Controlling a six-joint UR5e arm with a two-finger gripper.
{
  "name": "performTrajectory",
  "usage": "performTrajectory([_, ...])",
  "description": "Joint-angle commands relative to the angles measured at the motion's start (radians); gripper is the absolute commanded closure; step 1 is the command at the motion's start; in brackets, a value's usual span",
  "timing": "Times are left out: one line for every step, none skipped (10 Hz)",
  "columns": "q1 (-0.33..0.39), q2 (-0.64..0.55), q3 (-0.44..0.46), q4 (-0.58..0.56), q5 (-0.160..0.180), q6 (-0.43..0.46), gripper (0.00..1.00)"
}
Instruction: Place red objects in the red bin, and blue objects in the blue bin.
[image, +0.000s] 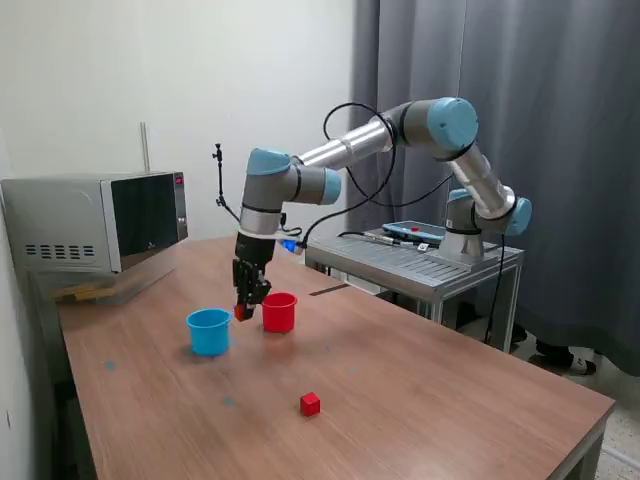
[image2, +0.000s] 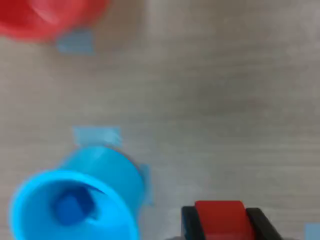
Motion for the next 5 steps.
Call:
performTrajectory([-0.002, -0.106, 0.102, 0.029, -0.058, 0.056, 1.00])
performTrajectory([-0.004, -0.140, 0.138, 0.029, -0.063, 0.085, 1.00])
performTrajectory([-0.015, -0.180, 0.198, 0.029, -0.072, 0.116, 1.00])
performTrajectory([-0.021, -0.203, 0.252, 0.029, -0.073, 0.142, 1.00])
performTrajectory([-0.035, -0.227, 0.301, 0.037, -0.078, 0.176, 1.00])
